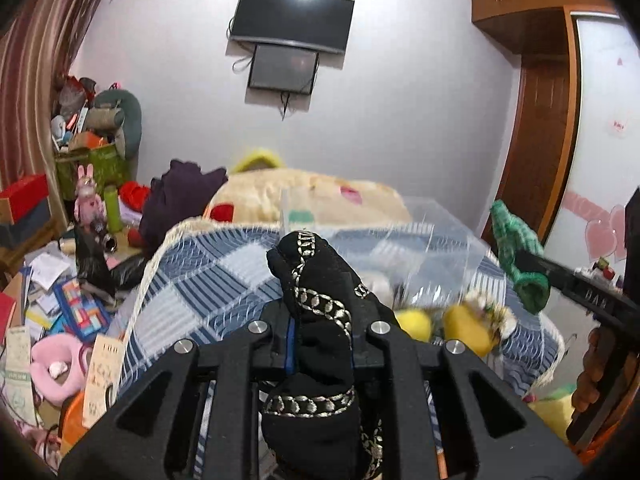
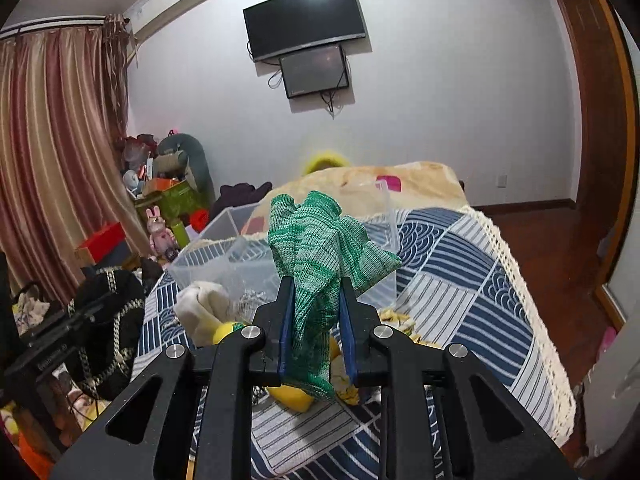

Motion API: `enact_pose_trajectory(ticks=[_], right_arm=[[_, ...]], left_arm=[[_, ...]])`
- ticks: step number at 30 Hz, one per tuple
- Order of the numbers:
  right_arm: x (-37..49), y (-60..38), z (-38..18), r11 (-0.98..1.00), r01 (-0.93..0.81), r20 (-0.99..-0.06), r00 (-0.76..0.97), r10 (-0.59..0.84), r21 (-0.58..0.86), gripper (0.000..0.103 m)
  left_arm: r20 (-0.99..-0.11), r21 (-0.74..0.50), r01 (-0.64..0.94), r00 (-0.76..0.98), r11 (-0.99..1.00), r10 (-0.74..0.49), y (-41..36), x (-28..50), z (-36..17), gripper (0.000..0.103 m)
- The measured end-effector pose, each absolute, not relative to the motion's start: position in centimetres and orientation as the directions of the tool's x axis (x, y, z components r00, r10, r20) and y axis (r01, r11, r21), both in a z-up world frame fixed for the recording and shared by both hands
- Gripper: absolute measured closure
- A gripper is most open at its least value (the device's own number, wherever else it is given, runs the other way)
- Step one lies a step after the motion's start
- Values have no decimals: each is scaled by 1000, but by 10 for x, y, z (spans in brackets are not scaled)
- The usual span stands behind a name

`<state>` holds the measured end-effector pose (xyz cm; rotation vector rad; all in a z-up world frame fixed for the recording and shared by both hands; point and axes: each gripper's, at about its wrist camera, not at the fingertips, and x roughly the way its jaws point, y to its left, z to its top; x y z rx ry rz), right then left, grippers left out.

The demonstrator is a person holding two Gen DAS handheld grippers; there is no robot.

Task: Organize soft objects
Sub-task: 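Grasp the black chain-trimmed cap with the left tool while the right tool grasps the green knit glove, then carry the cap with the left tool into the clear box while the right tool drops the glove in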

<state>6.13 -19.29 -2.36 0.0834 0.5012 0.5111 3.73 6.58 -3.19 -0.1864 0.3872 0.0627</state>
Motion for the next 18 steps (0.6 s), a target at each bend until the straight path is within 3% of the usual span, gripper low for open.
enact_pose_trajectory(ticks=[12, 18], right_arm=[[74, -184, -2, 879, -460, -400, 787, 469, 125, 84], [92, -178, 6, 883, -457, -393, 797, 458, 104, 84]], left_arm=[[-301, -140, -80, 953, 987, 35, 71, 78, 7, 86], [-313, -152, -87, 949, 985, 35, 69, 101, 18, 86]])
